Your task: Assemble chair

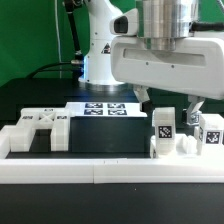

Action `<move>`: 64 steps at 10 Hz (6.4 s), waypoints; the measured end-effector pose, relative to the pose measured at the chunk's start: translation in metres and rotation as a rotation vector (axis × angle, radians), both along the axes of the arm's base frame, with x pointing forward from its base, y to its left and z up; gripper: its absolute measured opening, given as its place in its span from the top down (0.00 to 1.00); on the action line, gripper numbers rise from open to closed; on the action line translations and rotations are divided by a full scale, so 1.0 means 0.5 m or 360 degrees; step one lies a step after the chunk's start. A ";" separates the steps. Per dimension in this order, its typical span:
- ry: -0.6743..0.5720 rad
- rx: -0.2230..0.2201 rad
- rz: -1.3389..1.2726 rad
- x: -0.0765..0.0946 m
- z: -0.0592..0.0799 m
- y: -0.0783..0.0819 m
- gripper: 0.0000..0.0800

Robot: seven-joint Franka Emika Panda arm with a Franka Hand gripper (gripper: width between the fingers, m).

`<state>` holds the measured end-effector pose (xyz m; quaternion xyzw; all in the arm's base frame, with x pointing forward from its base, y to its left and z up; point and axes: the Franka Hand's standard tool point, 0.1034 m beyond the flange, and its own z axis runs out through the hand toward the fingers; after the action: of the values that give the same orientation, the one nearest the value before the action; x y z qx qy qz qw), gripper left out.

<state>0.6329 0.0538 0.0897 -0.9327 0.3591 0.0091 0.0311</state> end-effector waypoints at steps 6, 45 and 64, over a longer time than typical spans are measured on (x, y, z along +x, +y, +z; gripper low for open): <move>-0.0040 -0.0008 0.0685 0.000 -0.002 -0.010 0.19; -0.0055 0.0016 0.0451 0.005 -0.006 0.012 0.19; 0.0040 0.0059 -0.1156 0.009 -0.009 0.012 0.64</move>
Offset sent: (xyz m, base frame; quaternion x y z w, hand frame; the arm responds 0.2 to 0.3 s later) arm -0.0024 0.0026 -0.0014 0.0036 0.0048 -0.2028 0.9792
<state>0.6373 0.0599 0.0851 -0.7434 0.6672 0.0156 0.0449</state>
